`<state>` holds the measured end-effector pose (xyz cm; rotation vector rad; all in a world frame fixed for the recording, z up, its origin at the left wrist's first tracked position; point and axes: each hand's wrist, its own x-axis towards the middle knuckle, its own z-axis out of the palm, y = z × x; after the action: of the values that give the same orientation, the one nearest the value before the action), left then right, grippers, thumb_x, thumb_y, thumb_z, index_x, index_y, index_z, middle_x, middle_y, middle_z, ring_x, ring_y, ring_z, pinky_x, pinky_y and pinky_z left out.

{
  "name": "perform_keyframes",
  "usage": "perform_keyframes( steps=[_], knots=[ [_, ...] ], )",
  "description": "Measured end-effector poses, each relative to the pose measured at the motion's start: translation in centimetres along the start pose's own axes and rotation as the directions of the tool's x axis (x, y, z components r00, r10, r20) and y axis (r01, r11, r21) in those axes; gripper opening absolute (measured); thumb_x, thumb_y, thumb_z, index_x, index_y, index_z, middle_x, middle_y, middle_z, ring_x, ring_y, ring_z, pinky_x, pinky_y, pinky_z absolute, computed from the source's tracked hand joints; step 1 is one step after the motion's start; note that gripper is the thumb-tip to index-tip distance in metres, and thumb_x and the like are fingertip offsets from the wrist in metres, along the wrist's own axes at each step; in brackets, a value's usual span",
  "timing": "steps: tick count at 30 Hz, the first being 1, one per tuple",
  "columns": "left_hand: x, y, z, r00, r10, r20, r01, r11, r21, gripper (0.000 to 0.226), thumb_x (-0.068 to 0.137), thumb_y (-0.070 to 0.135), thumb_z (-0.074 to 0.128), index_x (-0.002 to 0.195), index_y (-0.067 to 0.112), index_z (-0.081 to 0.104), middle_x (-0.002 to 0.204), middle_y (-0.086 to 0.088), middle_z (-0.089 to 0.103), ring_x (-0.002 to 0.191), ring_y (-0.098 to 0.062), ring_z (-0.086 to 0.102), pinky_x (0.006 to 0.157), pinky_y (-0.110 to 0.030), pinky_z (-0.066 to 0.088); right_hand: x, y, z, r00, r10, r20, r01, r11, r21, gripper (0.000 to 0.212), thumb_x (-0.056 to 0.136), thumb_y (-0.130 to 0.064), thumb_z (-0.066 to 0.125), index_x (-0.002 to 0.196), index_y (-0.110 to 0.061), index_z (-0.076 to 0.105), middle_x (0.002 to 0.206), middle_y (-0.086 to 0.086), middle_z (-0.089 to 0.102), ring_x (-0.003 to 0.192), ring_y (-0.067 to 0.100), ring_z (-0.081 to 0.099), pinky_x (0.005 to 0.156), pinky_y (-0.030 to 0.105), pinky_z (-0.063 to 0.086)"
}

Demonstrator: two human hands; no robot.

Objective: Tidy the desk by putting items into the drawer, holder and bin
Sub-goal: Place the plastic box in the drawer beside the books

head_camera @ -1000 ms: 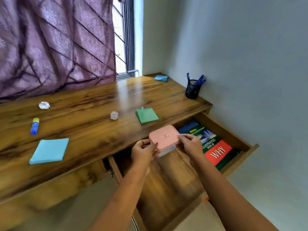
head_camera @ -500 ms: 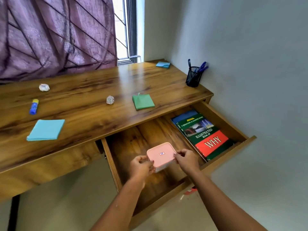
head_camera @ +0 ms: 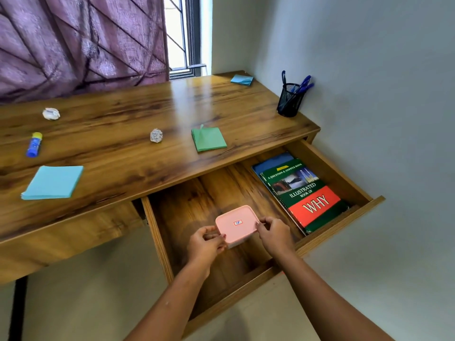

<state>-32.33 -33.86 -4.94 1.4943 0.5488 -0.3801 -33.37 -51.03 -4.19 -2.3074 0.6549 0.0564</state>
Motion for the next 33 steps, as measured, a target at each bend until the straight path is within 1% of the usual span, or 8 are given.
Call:
perform_keyframes(
  steps=[7,10,13,16,21,25,28,33],
  knots=[
    [-0.8,-0.1,0.8,0.993,0.059,-0.105,-0.052,0.997,0.064,0.039,0.082,0.004,0.069,0.119,0.009,0.056,0.100,-0.009,0.066,0.086,-0.020,0.067,0.064,-0.026,0.057,-0.7,-0.3,-0.4,0.998,-0.070,0.005,0.070,0.995,-0.077,0.034,0.096,-0.039,0.048,0.122,-0.019,0.058,0.107,0.001,0.066,0.093,0.015,0.061,0.077,0.032,0.054],
    [-1.0,-0.5,1.8,0.970,0.096,-0.222,-0.074,0.992,0.104,0.042,0.085,0.007,0.067,0.125,0.010,0.053,0.102,-0.007,0.065,0.089,-0.021,0.066,0.072,-0.033,0.059,-1.2,-0.2,-0.4,0.992,-0.126,-0.016,0.123,0.986,-0.113,0.048,0.096,-0.043,0.044,0.138,-0.020,0.042,0.127,0.002,0.059,0.109,0.018,0.058,0.081,0.029,0.048],
    [-2.2,-1.2,3.3,0.928,0.121,-0.352,-0.074,0.987,0.144,0.051,0.088,0.015,0.065,0.135,0.016,0.047,0.121,-0.007,0.060,0.105,-0.020,0.058,0.091,-0.038,0.052,-1.7,1.0,-1.4,0.950,-0.310,-0.028,0.301,0.939,-0.165,0.056,0.096,-0.044,0.043,0.146,-0.022,0.029,0.136,0.001,0.047,0.112,0.016,0.053,0.083,0.030,0.049],
    [-4.2,-2.5,5.1,0.901,0.168,-0.400,-0.057,0.960,0.275,0.062,0.090,0.027,0.062,0.145,0.021,0.033,0.145,-0.006,0.041,0.130,-0.026,0.044,0.104,-0.044,0.043,-2.0,4.3,-2.9,0.815,-0.579,0.021,0.540,0.747,-0.388,0.059,0.095,-0.045,0.041,0.147,-0.019,0.030,0.126,0.002,0.049,0.106,0.016,0.052,0.080,0.029,0.051],
    [-7.8,-4.4,7.0,0.782,0.544,-0.305,-0.178,0.664,0.726,0.066,0.095,0.044,0.047,0.150,0.024,0.017,0.155,-0.003,0.025,0.141,-0.022,0.026,0.110,-0.041,0.031,-1.6,8.8,-5.6,0.589,-0.801,0.107,0.746,0.488,-0.454,0.055,0.094,-0.046,0.043,0.141,-0.017,0.045,0.128,0.003,0.058,0.114,0.021,0.056,0.089,0.039,0.049],
    [-10.3,-6.6,7.8,0.832,0.553,-0.049,-0.140,0.295,0.945,0.066,0.096,0.057,0.017,0.151,0.029,-0.008,0.161,0.005,-0.005,0.148,-0.016,-0.005,0.118,-0.044,0.005,-0.7,10.4,-8.2,0.632,-0.684,0.363,0.762,0.465,-0.452,0.063,0.098,-0.056,0.021,0.153,-0.026,0.009,0.158,-0.005,0.020,0.147,0.016,0.014,0.118,0.038,0.011],
    [-11.5,-7.2,7.6,0.880,0.475,-0.018,-0.116,0.250,0.961,0.068,0.095,0.059,0.010,0.148,0.027,-0.018,0.158,0.004,-0.019,0.144,-0.015,-0.020,0.117,-0.044,-0.008,0.2,11.1,-9.9,0.656,-0.610,0.445,0.749,0.447,-0.490,0.065,0.096,-0.058,0.011,0.150,-0.028,-0.010,0.161,-0.007,-0.004,0.148,0.013,-0.009,0.118,0.038,-0.007],
    [-12.9,-8.0,6.9,0.901,0.432,-0.029,-0.078,0.228,0.971,0.068,0.097,0.057,0.013,0.146,0.027,-0.022,0.158,0.004,-0.021,0.144,-0.015,-0.022,0.115,-0.042,-0.012,1.0,11.6,-11.4,0.690,-0.544,0.478,0.723,0.488,-0.489,0.067,0.096,-0.058,0.009,0.149,-0.026,-0.016,0.160,-0.004,-0.011,0.147,0.016,-0.015,0.118,0.040,-0.009]
  ],
)
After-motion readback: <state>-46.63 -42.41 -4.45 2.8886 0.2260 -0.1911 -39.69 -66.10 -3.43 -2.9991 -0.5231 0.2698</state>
